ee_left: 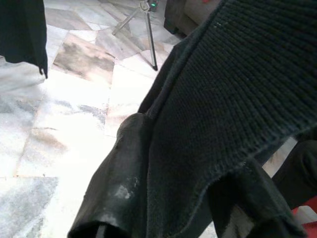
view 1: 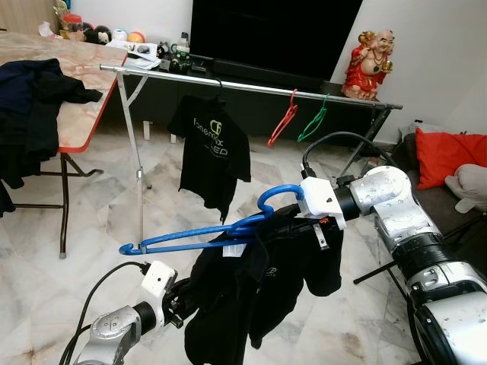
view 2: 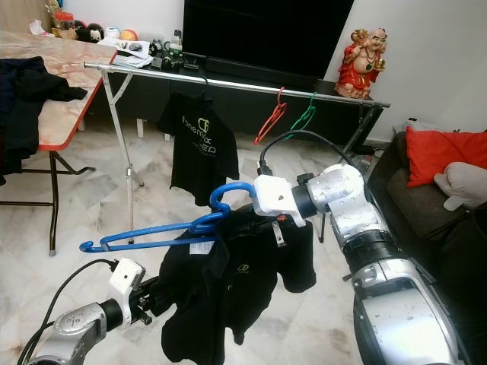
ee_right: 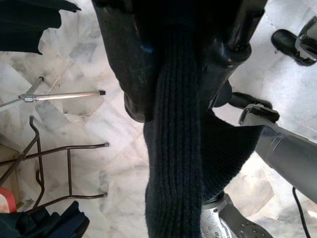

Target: Hang hanger

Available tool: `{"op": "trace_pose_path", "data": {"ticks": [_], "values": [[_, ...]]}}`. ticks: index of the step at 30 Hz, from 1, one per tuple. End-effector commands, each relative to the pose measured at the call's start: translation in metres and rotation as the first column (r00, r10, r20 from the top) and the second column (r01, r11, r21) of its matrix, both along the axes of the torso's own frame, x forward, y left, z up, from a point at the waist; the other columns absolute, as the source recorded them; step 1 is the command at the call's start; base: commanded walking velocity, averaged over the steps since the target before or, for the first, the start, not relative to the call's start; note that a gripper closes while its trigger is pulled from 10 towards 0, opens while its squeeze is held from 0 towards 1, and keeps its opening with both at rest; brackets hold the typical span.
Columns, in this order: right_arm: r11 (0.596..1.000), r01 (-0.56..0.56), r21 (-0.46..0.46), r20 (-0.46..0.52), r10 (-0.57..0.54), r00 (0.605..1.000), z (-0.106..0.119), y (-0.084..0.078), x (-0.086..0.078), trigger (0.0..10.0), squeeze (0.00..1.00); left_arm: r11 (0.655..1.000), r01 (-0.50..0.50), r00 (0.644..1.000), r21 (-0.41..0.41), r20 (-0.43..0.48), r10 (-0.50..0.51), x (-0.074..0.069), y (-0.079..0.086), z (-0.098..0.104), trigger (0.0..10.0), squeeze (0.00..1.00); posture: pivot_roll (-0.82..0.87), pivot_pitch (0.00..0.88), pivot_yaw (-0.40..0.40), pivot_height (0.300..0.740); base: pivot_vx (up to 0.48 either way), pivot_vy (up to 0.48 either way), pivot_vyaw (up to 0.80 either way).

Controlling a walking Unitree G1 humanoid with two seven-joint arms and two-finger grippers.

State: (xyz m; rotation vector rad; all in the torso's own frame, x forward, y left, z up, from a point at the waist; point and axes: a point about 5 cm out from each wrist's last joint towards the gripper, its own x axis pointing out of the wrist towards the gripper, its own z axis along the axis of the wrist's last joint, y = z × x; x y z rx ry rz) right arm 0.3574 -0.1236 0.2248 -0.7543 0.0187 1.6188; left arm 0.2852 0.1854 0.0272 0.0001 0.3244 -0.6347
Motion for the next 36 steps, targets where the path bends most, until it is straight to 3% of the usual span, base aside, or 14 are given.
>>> {"op": "trace_pose_path", "data": {"ticks": [1, 20, 24, 28, 36], "values": [[1.0, 0.015, 0.014, 0.028, -0.016, 0.999, 0.009, -0.002, 0.002, 0.0, 0.0, 1.0, 0.027, 1.0, -0.004, -0.007, -0.027, 0.001, -0.007, -0.001, 0.0, 0.0, 0.16, 0.0, -0.212, 0.74, 0.0, 0.0, 0.0], [0.998, 0.065, 0.006, -0.002, -0.065, 0.998, -0.002, -0.006, 0.004, 0.0, 0.0, 0.999, 0.03, 0.999, -0.011, -0.022, -0.03, -0.003, -0.006, -0.005, 0.0, 0.0, 0.17, 0.0, -0.205, 0.74, 0.0, 0.0, 0.0], [0.991, 0.107, -0.081, -0.01, -0.108, 0.994, -0.016, -0.017, 0.004, 0.0, 0.0, 0.996, -0.045, 0.998, 0.081, -0.042, 0.049, -0.006, 0.004, -0.012, 0.0, 0.0, 0.17, 0.0, -0.203, 0.74, 0.0, 0.0, 0.0], [0.977, 0.151, -0.15, -0.006, -0.154, 0.988, -0.029, -0.029, 0.003, 0.0, 0.0, 0.993, -0.078, 0.995, 0.086, -0.047, 0.083, -0.009, 0.007, -0.015, 0.0, 0.0, 0.17, 0.0, -0.201, 0.74, 0.0, 0.0, 0.0], [0.961, 0.207, -0.182, -0.066, -0.222, 0.973, -0.043, -0.05, -0.001, 0.0, 0.0, 0.986, -0.118, 0.99, 0.113, -0.067, 0.126, -0.015, 0.014, -0.022, 0.0, 0.0, 0.17, 0.0, -0.194, 0.74, 0.0, 0.0, 0.0]]}}
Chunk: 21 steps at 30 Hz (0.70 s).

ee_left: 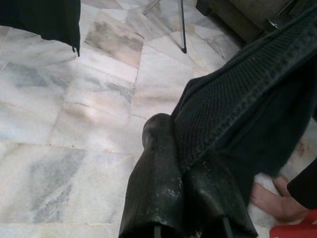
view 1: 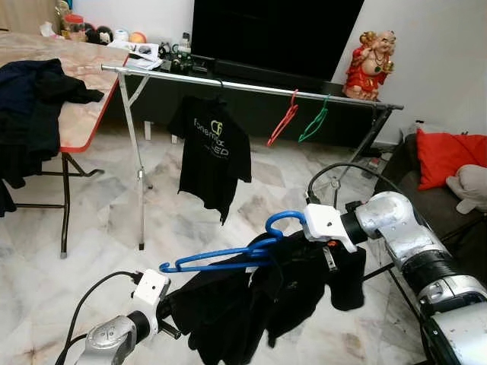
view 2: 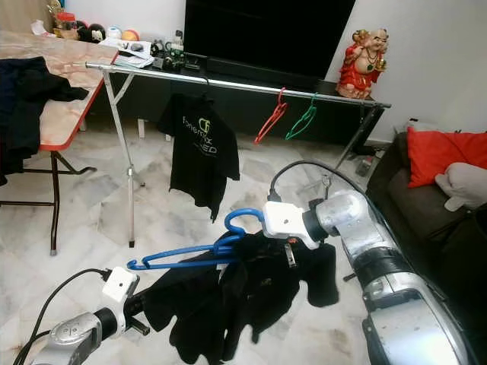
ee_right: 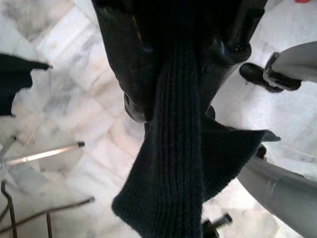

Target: Hang hanger

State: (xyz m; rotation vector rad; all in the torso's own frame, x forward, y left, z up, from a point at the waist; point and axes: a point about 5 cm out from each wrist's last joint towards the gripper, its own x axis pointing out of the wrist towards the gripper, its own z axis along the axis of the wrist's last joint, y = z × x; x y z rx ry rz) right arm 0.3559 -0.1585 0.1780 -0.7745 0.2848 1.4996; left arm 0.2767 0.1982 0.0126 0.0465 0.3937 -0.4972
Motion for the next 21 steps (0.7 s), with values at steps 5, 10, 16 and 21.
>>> {"op": "trace_pose_path", "data": {"ticks": [5, 10, 16, 21], "values": [[0.999, 0.038, -0.012, -0.078, -0.038, 0.996, -0.002, -0.025, -0.005, 0.0, 0.0, 0.999, -0.004, 0.999, 0.044, -0.044, 0.006, -0.007, 0.003, -0.01, 0.0, 0.0, 0.17, 0.0, -0.191, 0.74, 0.0, 0.0, 0.0], [0.992, 0.055, -0.116, -0.097, -0.066, 0.993, -0.016, -0.037, -0.01, 0.0, 0.0, 0.999, -0.004, 0.999, 0.041, -0.042, 0.006, -0.006, 0.002, -0.009, 0.0, 0.0, 0.16, 0.0, -0.184, 0.74, 0.0, 0.0, 0.0], [0.938, 0.119, -0.325, -0.024, -0.134, 0.991, -0.028, -0.057, -0.01, 0.0, 0.0, 0.999, -0.004, 0.999, 0.046, -0.047, 0.006, -0.007, 0.003, -0.01, 0.0, 0.0, 0.16, 0.0, -0.179, 0.74, 0.0, 0.0, 0.0], [0.895, 0.186, -0.405, 0.052, -0.18, 0.982, -0.036, -0.064, -0.009, 0.0, 0.0, 0.999, -0.006, 0.999, 0.049, -0.05, 0.008, -0.007, 0.004, -0.01, 0.0, 0.0, 0.17, 0.0, -0.179, 0.74, 0.0, 0.0, 0.0]]}}
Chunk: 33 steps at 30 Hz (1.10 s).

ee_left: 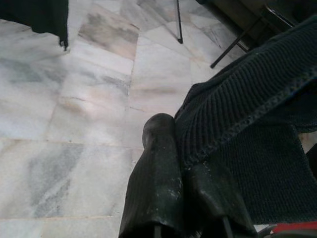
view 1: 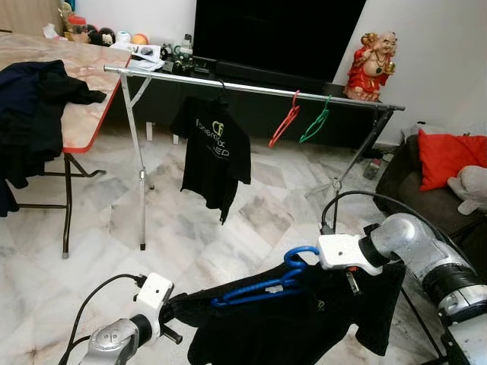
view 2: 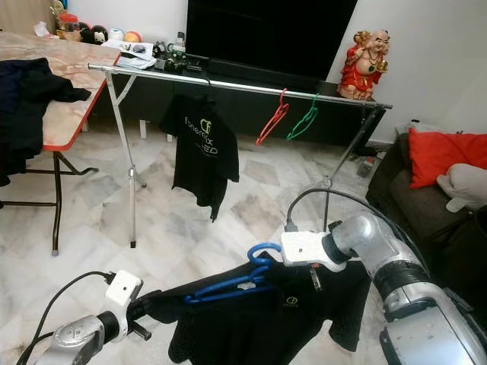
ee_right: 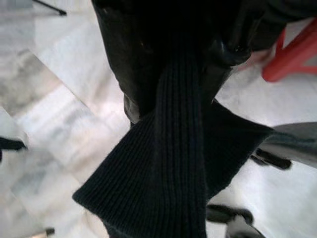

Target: Hang hanger

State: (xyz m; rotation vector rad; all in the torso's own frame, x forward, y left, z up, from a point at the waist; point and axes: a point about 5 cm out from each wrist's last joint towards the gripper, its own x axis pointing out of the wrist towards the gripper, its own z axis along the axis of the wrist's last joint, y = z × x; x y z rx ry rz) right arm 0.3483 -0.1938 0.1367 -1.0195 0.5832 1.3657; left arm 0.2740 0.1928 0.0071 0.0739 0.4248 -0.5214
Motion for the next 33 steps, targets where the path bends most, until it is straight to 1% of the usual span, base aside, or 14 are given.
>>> {"op": "trace_pose_path", "data": {"ticks": [1, 5, 7, 8, 9, 10, 11, 15, 17, 33], "values": [[0.993, 0.091, -0.073, 0.038, -0.088, 0.995, 0.004, -0.028, 0.0, 0.0, 0.0, 0.999, -0.037, 0.999, 0.021, -0.024, 0.038, -0.004, 0.01, -0.004, 0.0, 0.0, 0.16, 0.0, -0.179, 0.74, 0.0, 0.0, 0.0], [0.991, 0.11, -0.076, 0.087, -0.103, 0.991, 0.001, -0.025, 0.003, 0.0, 0.0, 1.0, -0.026, 0.999, 0.017, -0.018, 0.027, -0.003, 0.01, -0.001, 0.0, 0.0, 0.17, 0.0, -0.179, 0.74, 0.0, 0.0, 0.0], [0.989, 0.122, -0.082, 0.125, -0.111, 0.986, -0.004, -0.021, 0.004, 0.0, 0.0, 1.0, 0.02, 1.0, 0.003, -0.004, -0.02, -0.001, 0.011, 0.005, 0.0, 0.0, 0.17, 0.0, -0.182, 0.74, 0.0, 0.0, 0.0], [0.99, 0.128, -0.063, 0.128, -0.12, 0.985, -0.009, -0.017, 0.004, 0.0, 0.0, 0.998, 0.058, 0.998, -0.01, 0.009, -0.057, 0.001, 0.012, 0.013, 0.0, 0.0, 0.17, 0.0, -0.184, 0.74, 0.0, 0.0, 0.0], [0.99, 0.128, -0.063, 0.128, -0.12, 0.985, -0.009, -0.017, 0.004, 0.0, 0.0, 0.998, 0.058, 0.998, -0.01, 0.009, -0.057, 0.001, 0.012, 0.013, 0.0, 0.0, 0.17, 0.0, -0.184, 0.74, 0.0, 0.0, 0.0], [0.99, 0.129, -0.053, 0.126, -0.121, 0.985, -0.013, -0.014, 0.003, 0.0, 0.0, 0.996, 0.087, 0.996, -0.03, 0.031, -0.086, 0.004, 0.012, 0.022, 0.0, 0.0, 0.18, 0.0, -0.185, 0.74, 0.0, 0.0, 0.0], [0.99, 0.128, -0.051, 0.127, -0.121, 0.985, -0.015, -0.012, 0.002, 0.0, 0.0, 0.994, 0.1, 0.994, -0.041, 0.042, -0.099, 0.005, 0.012, 0.027, 0.0, 0.0, 0.18, 0.0, -0.186, 0.74, 0.0, 0.0, 0.0], [0.991, 0.13, -0.033, 0.139, -0.125, 0.982, -0.023, -0.004, 0.002, 0.0, 0.0, 0.978, 0.199, 0.977, -0.061, 0.095, -0.193, 0.009, 0.007, 0.049, 0.0, 0.0, 0.19, 0.0, -0.189, 0.74, 0.0, 0.0, 0.0], [0.989, 0.151, 0.012, 0.159, -0.151, 0.976, -0.026, 0.004, 0.003, 0.0, 0.0, 0.959, 0.27, 0.954, -0.089, 0.157, -0.254, 0.012, 0.0, 0.071, 0.0, 0.0, 0.2, 0.0, -0.191, 0.74, 0.0, 0.0, 0.0], [0.989, 0.151, 0.012, 0.159, -0.151, 0.976, -0.026, 0.004, 0.003, 0.0, 0.0, 0.959, 0.27, 0.954, -0.089, 0.157, -0.254, 0.012, 0.0, 0.071, 0.0, 0.0, 0.2, 0.0, -0.191, 0.74, 0.0, 0.0, 0.0]]}}
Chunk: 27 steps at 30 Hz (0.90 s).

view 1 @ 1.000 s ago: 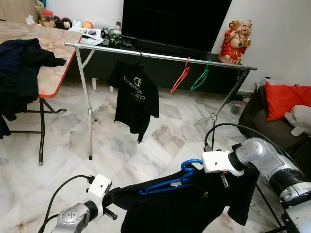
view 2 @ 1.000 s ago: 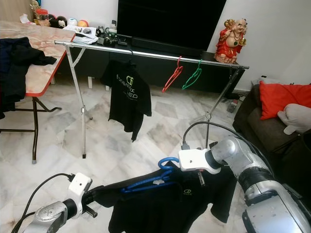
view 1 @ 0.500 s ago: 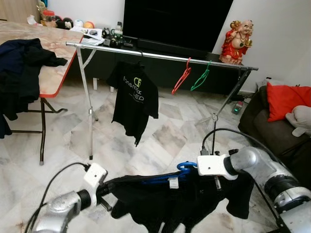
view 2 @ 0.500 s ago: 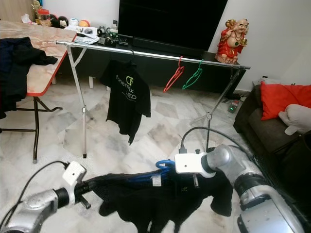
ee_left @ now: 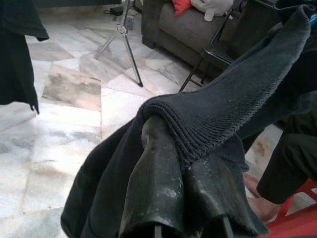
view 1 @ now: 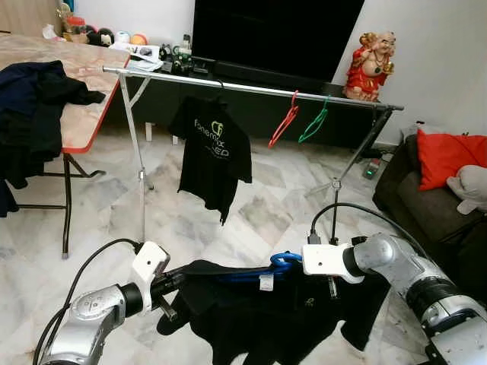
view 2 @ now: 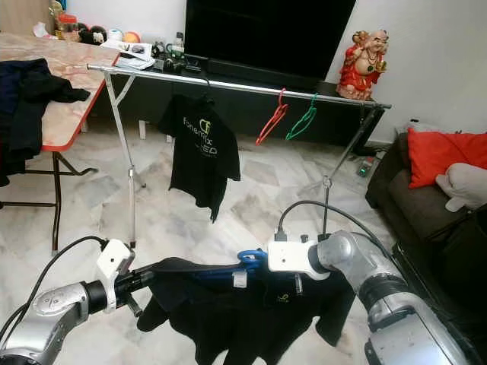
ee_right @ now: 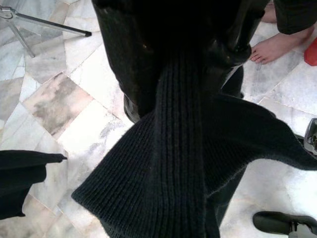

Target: Hang hanger

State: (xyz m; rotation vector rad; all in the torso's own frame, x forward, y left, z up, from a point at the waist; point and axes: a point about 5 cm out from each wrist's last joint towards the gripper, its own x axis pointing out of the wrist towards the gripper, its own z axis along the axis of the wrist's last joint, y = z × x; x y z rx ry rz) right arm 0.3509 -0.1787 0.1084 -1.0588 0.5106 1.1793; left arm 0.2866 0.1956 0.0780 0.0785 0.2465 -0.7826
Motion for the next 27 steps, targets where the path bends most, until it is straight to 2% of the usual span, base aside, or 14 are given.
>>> {"op": "trace_pose_path", "data": {"ticks": [1, 14, 15, 16, 17, 18, 19, 20, 27], "values": [[0.999, 0.041, -0.006, 0.006, -0.041, 0.999, 0.002, -0.011, 0.001, 0.0, 0.0, 1.0, 0.011, 1.0, -0.016, -0.005, -0.011, -0.001, -0.003, 0.0, 0.0, 0.0, 0.2, 0.0, -0.191, 0.74, 0.0, 0.0, 0.0], [0.999, 0.041, -0.006, 0.006, -0.041, 0.999, 0.002, -0.011, 0.001, 0.0, 0.0, 1.0, 0.011, 1.0, -0.016, -0.005, -0.011, -0.001, -0.003, 0.0, 0.0, 0.0, 0.2, 0.0, -0.191, 0.74, 0.0, 0.0, 0.0], [0.999, 0.053, 0.007, 0.018, -0.053, 0.998, 0.001, -0.008, 0.002, 0.0, 0.0, 0.999, 0.031, 1.0, -0.026, -0.005, -0.031, -0.003, -0.005, 0.009, 0.0, 0.0, 0.2, 0.0, -0.191, 0.74, 0.0, 0.0, 0.0], [0.999, 0.053, 0.007, 0.018, -0.053, 0.998, 0.001, -0.008, 0.002, 0.0, 0.0, 0.999, 0.031, 1.0, -0.026, -0.005, -0.031, -0.003, -0.005, 0.009, 0.0, 0.0, 0.2, 0.0, -0.191, 0.74, 0.0, 0.0, 0.0], [0.974, 0.136, 0.183, 0.012, -0.141, 0.99, -0.016, 0.04, 0.003, 0.0, 0.0, 0.967, 0.256, 0.966, 0.012, 0.047, -0.256, -0.012, -0.04, 0.039, 0.0, 0.0, 0.22, 0.0, -0.188, 0.74, 0.0, 0.0, 0.0], [0.961, 0.16, 0.227, 0.0, -0.164, 0.986, -0.021, 0.053, 0.002, 0.0, 0.0, 0.95, 0.312, 0.948, 0.026, 0.056, -0.313, -0.016, -0.05, 0.045, 0.0, 0.0, 0.22, 0.0, -0.188, 0.74, 0.0, 0.0, 0.0], [0.961, 0.16, 0.227, 0.0, -0.164, 0.986, -0.021, 0.053, 0.002, 0.0, 0.0, 0.95, 0.312, 0.948, 0.026, 0.056, -0.313, -0.016, -0.05, 0.045, 0.0, 0.0, 0.22, 0.0, -0.188, 0.74, 0.0, 0.0, 0.0], [0.953, 0.17, 0.25, -0.01, -0.173, 0.985, -0.023, 0.063, 0.0, 0.0, 0.0, 0.942, 0.334, 0.939, 0.041, 0.066, -0.336, -0.016, -0.055, 0.048, 0.0, 0.0, 0.22, 0.0, -0.186, 0.74, 0.0, 0.0, 0.0], [0.955, 0.16, 0.25, -0.019, -0.16, 0.987, -0.026, 0.07, -0.001, 0.0, 0.0, 0.944, 0.327, 0.939, 0.036, 0.098, -0.329, -0.011, -0.057, 0.057, 0.0, 0.0, 0.22, 0.0, -0.19, 0.74, 0.0, 0.0, 0.0]]}}
